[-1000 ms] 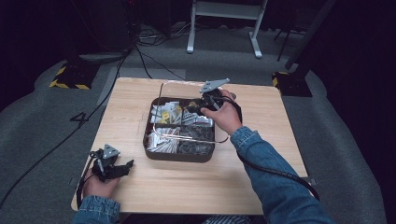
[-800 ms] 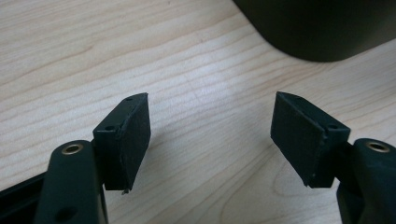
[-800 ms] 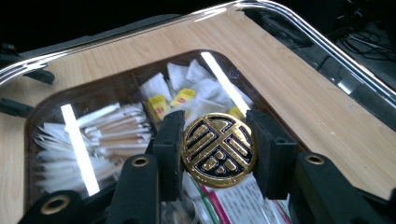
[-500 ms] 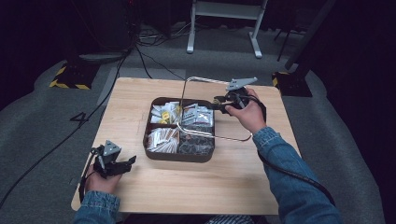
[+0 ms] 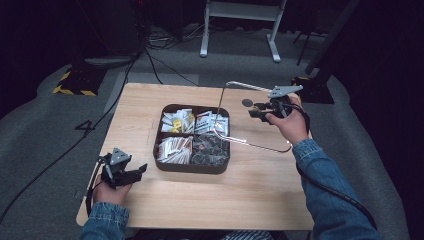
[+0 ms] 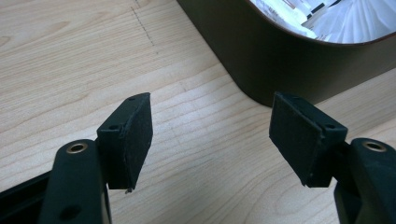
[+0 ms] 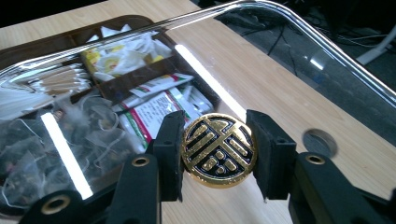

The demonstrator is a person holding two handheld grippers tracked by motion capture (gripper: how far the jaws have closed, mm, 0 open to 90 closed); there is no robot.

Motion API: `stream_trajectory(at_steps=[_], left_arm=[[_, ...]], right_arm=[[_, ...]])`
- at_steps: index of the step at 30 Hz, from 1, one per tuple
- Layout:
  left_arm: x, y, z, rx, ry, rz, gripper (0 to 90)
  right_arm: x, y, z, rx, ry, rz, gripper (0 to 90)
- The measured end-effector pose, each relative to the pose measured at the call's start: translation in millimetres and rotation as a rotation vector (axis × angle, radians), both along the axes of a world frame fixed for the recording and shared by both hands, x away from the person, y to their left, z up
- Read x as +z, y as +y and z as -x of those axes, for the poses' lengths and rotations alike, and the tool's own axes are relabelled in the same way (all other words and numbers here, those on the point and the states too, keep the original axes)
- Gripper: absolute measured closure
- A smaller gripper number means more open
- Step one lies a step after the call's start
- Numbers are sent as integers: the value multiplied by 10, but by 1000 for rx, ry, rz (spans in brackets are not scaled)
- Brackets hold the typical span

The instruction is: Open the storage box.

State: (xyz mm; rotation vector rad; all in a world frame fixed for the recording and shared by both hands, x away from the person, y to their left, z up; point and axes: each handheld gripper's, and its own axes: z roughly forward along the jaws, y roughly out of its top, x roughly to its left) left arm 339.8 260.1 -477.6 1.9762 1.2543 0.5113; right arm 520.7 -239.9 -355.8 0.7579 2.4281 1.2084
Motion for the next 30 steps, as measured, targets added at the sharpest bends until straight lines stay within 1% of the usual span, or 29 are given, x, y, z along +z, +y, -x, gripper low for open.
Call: stream_trajectory(at_steps=[1,3,4,6,7,9,10,11,14,17,19,20,21,22,24,26,29,30], left_arm=[[4,0,3,1,-2,3,309],[13,0,7,1,-9,8,313],[20,-4,11,6,-13,11,316],[27,-9,14,3,-17,18,317],[35,-16,18,3,-17,23,318],[52,-30,23,-1,-24,23,320],[59,-33,23,-6,-30,19,321],[80,-53,30,-9,-36,32,322],[100,-71,35,-16,-42,34,322],[127,-107,43,-24,-50,40,321],[150,-130,43,-26,-55,43,321],[150,-130,43,-26,-55,43,321],[165,-140,44,-29,-53,52,322],[165,-140,44,-29,-53,52,323],[181,-150,46,-39,-50,64,330],[182,-154,45,-43,-49,64,336],[176,-161,36,-48,-43,54,338],[171,-169,35,-45,-46,57,339]], right_arm=[[0,0,0,0,0,0,594],[9,-101,-5,-22,-2,-5,594],[12,-182,-10,-40,-4,-2,594],[10,-209,-11,-45,-4,-3,594],[3,-276,-14,-58,-2,3,594],[-4,-308,-17,-62,-2,8,594],[-17,-343,-19,-69,-1,8,594],[-37,-390,-20,-76,1,10,594],[-70,-441,-22,-83,4,13,594],[-136,-518,-22,-97,14,12,594],[-213,-599,-23,-112,25,13,594],[-213,-599,-23,-112,25,13,594],[-264,-651,-19,-123,33,12,594],[-264,-651,-19,-123,33,12,594],[-344,-720,-11,-134,43,14,594],[-372,-740,-7,-137,46,17,594],[-466,-794,4,-143,55,22,593],[-494,-807,11,-148,61,23,594]])
